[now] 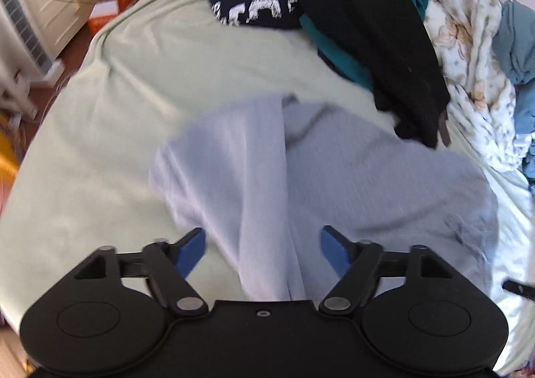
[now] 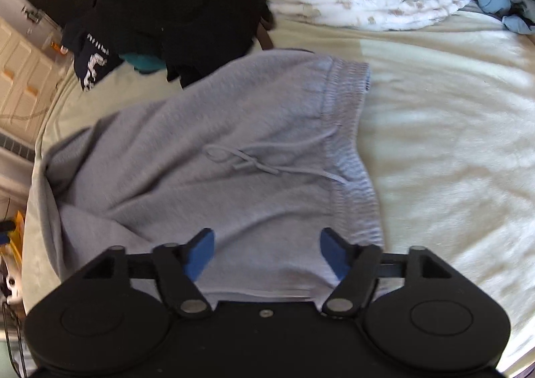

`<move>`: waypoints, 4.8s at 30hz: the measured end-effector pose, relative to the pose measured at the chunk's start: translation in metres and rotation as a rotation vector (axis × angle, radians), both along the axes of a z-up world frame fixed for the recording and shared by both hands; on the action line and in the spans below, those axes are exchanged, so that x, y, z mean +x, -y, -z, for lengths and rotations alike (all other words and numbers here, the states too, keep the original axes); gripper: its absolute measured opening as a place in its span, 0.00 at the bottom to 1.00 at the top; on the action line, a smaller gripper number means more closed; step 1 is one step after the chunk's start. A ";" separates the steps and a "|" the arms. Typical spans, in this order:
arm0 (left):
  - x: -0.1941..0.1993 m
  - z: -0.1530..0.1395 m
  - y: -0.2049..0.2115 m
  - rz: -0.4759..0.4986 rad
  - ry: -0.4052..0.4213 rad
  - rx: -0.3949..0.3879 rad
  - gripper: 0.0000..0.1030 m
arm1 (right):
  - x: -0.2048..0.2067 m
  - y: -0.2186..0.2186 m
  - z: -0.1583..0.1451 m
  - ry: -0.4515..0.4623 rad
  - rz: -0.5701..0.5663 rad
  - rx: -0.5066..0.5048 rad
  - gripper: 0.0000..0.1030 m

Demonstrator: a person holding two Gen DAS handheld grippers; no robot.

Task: Fold clothes

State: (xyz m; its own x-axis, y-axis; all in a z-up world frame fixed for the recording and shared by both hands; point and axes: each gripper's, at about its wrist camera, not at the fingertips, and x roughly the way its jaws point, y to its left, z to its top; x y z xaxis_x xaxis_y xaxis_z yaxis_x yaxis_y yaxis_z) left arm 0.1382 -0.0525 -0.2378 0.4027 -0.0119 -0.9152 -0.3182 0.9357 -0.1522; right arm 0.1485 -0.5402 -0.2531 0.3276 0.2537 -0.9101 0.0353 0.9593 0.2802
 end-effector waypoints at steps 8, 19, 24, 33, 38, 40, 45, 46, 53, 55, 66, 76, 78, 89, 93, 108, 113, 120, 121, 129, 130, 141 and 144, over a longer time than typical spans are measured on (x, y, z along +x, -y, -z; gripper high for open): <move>0.100 0.040 -0.007 0.162 -0.002 0.067 0.82 | -0.016 -0.043 0.010 -0.048 0.092 -0.099 0.75; 0.137 0.081 -0.010 0.405 -0.136 0.173 0.35 | -0.040 -0.069 0.009 -0.072 0.185 -0.126 0.79; 0.110 0.057 -0.023 0.398 -0.055 0.188 0.22 | -0.029 -0.080 0.009 -0.090 0.113 -0.110 0.79; 0.008 0.004 -0.041 0.257 0.075 0.023 0.26 | 0.001 -0.083 0.006 -0.080 0.003 -0.091 0.80; -0.030 0.001 -0.046 0.174 0.075 -0.008 0.24 | 0.009 -0.067 0.010 -0.109 -0.076 -0.097 0.80; -0.045 -0.006 -0.051 0.108 0.086 0.003 0.22 | 0.013 -0.058 0.012 -0.121 -0.098 -0.094 0.80; -0.086 -0.005 -0.062 0.001 0.031 0.069 0.01 | 0.023 -0.048 0.011 -0.126 -0.136 -0.078 0.80; -0.091 0.000 -0.065 -0.026 0.011 0.077 0.01 | 0.025 -0.049 0.011 -0.124 -0.147 -0.077 0.80; -0.072 -0.020 -0.072 -0.073 0.126 -0.066 0.15 | 0.036 -0.074 0.005 -0.106 -0.256 -0.087 0.80; -0.049 -0.029 -0.064 -0.006 0.167 -0.081 0.45 | 0.035 -0.083 0.002 -0.093 -0.281 -0.098 0.80; 0.084 0.025 0.013 0.463 0.053 0.099 0.56 | 0.008 -0.100 -0.008 -0.104 -0.182 -0.117 0.80; 0.102 0.053 -0.010 0.521 -0.011 0.210 0.09 | -0.009 -0.109 0.001 -0.110 -0.051 -0.105 0.80; 0.093 0.034 -0.028 0.454 0.040 0.219 0.07 | -0.009 -0.114 0.002 -0.109 -0.061 -0.102 0.80; -0.060 -0.009 -0.141 -0.201 0.083 0.189 0.05 | 0.019 -0.152 -0.005 -0.093 -0.254 -0.082 0.80; -0.134 0.015 -0.157 -0.448 0.014 0.190 0.05 | 0.025 -0.157 -0.004 -0.110 -0.331 -0.093 0.80; -0.205 0.065 -0.189 -0.827 0.021 -0.056 0.45 | 0.011 -0.143 0.017 -0.218 -0.412 -0.149 0.80; -0.220 0.062 -0.216 -0.980 0.031 -0.110 0.51 | -0.006 -0.097 0.034 -0.286 -0.153 -0.053 0.80; -0.204 0.083 -0.242 -1.027 -0.061 -0.078 0.57 | -0.054 0.011 0.056 -0.305 0.454 0.078 0.80; -0.201 0.086 -0.244 -1.034 -0.074 -0.080 0.58 | -0.060 0.024 0.056 -0.291 0.526 0.097 0.80; -0.184 0.108 -0.257 -1.042 -0.200 -0.050 0.62 | -0.078 0.058 0.073 -0.203 0.810 0.209 0.80; -0.184 0.108 -0.257 -1.054 -0.196 -0.051 0.61 | -0.075 0.058 0.074 -0.188 0.821 0.219 0.79; -0.181 0.101 -0.263 -1.087 -0.172 0.003 0.33 | -0.042 0.060 0.092 -0.228 0.788 0.065 0.07; -0.177 0.091 -0.263 -1.054 -0.154 0.034 0.19 | -0.039 0.068 0.085 -0.243 0.789 0.002 0.00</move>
